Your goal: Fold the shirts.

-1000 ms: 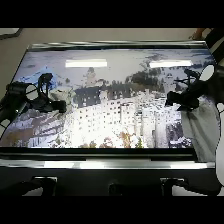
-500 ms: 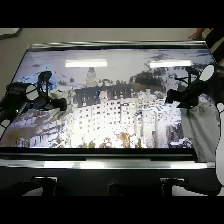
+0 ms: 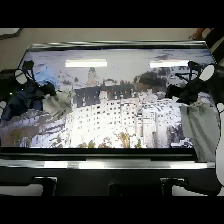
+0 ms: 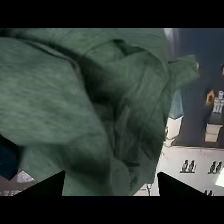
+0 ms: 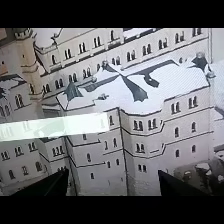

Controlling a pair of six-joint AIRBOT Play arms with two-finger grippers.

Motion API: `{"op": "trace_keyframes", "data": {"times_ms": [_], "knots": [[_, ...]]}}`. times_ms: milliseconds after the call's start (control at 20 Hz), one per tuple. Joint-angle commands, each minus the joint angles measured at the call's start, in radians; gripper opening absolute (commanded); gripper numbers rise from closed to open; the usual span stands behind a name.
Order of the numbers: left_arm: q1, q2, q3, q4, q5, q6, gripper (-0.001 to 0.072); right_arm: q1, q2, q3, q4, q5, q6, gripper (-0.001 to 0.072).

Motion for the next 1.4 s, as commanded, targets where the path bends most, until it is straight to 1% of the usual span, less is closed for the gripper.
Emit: {"op": "trace_keyframes", "data": {"times_ms": [0,300,350,400,450,500,600,700,800,900,1050,1150,1250,1350], "knots": [[0.100,-0.168,0.129,-0.167,-0.107,-0.031,0.0720,0.001,-0.001,-0.001,0.017,0.008,0.000,0.0657],[0.074,-0.324,0.129,-0.185,-0.103,0.010,0.0720,0.001,-0.001,-0.001,0.025,0.016,0.000,0.0656],[0.075,-0.335,0.129,-0.186,-0.109,0.010,0.0699,0.001,-0.001,-0.001,0.030,0.018,0.000,0.0656],[0.076,-0.341,0.129,-0.187,-0.118,0.010,0.0420,0.001,-0.001,-0.001,0.034,0.020,0.001,0.0656],[0.076,-0.339,0.129,-0.197,-0.121,0.028,0.0118,0.001,-0.001,-0.001,0.046,0.028,0.000,0.0656],[0.077,-0.330,0.131,-0.235,-0.122,0.077,0.0032,0.001,-0.001,-0.001,0.061,0.036,0.000,0.0656],[0.076,-0.307,0.177,-0.318,-0.117,0.134,0.0031,0.001,-0.001,0.000,0.084,0.042,0.000,0.0655],[0.068,-0.252,0.259,-0.420,-0.082,0.187,0.0030,0.001,-0.001,0.000,0.088,0.041,-0.001,0.0654],[0.038,-0.150,0.333,-0.498,-0.013,0.231,0.0030,0.001,0.004,0.000,0.089,0.060,-0.010,0.0652],[-0.013,-0.016,0.373,-0.539,0.036,0.273,0.0030,0.001,0.022,0.000,0.090,0.102,-0.028,0.0651],[-0.143,0.190,0.373,-0.540,0.063,0.318,0.0030,0.001,0.075,0.000,0.090,0.173,-0.030,0.0651],[-0.256,0.284,0.373,-0.540,0.062,0.326,0.0030,0.001,0.122,0.000,0.089,0.201,-0.031,0.0652],[-0.385,0.334,0.371,-0.540,0.056,0.326,0.0030,0.001,0.176,0.000,0.086,0.221,-0.031,0.0652],[-0.514,0.340,0.371,-0.531,0.053,0.326,0.0030,0.001,0.233,0.000,0.082,0.240,-0.032,0.0653]]}}
